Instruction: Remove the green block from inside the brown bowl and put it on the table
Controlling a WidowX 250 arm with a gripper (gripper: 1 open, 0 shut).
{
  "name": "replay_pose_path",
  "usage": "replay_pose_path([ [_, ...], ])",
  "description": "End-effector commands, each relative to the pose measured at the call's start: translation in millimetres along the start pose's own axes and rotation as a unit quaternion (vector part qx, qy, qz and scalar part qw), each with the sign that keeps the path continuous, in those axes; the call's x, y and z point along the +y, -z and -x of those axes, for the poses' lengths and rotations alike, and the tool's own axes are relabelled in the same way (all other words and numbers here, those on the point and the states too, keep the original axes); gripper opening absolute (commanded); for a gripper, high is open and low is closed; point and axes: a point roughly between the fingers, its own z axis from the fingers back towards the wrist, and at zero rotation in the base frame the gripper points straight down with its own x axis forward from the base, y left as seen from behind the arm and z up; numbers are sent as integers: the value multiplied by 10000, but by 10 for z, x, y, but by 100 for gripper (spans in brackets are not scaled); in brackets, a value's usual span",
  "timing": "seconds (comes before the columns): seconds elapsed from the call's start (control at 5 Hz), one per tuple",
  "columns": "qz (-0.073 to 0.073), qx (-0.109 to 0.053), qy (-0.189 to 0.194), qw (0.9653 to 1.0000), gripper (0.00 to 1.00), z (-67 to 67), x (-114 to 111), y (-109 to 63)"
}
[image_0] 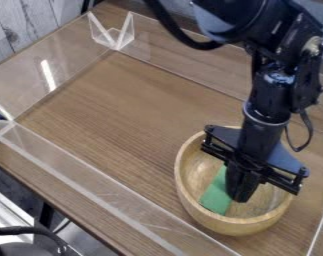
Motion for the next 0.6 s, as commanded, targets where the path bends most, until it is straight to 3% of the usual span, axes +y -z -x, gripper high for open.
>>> replay_pose_path([
  [0.0, 150, -392, -13, 9991, 0, -51, 19, -279],
  [0.4, 107, -696, -109, 9975, 0, -59, 140, -675],
])
